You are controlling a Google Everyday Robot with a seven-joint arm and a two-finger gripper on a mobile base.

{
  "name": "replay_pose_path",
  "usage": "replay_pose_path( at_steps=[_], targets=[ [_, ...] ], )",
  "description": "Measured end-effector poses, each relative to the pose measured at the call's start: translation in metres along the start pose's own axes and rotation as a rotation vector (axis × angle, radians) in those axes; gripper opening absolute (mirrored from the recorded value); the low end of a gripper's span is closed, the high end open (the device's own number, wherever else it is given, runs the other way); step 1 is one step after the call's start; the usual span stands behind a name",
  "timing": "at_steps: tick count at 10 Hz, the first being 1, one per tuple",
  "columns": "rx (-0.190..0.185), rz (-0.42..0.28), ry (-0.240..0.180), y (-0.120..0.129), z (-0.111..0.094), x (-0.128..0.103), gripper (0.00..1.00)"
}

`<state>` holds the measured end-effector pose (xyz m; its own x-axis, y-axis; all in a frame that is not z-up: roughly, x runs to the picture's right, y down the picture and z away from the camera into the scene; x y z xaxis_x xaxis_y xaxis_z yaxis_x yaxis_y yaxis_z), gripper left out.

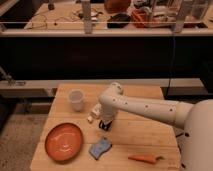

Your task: Push the eraser across the table

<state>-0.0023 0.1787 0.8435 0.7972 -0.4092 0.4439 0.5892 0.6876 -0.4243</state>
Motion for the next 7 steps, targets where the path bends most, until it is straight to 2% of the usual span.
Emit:
replay_pose_path(
  at_steps=[7],
  targets=[
    [0.006, 0.013, -0.006, -0.0036, 0.0012, 0.0037, 0.00]
  ],
)
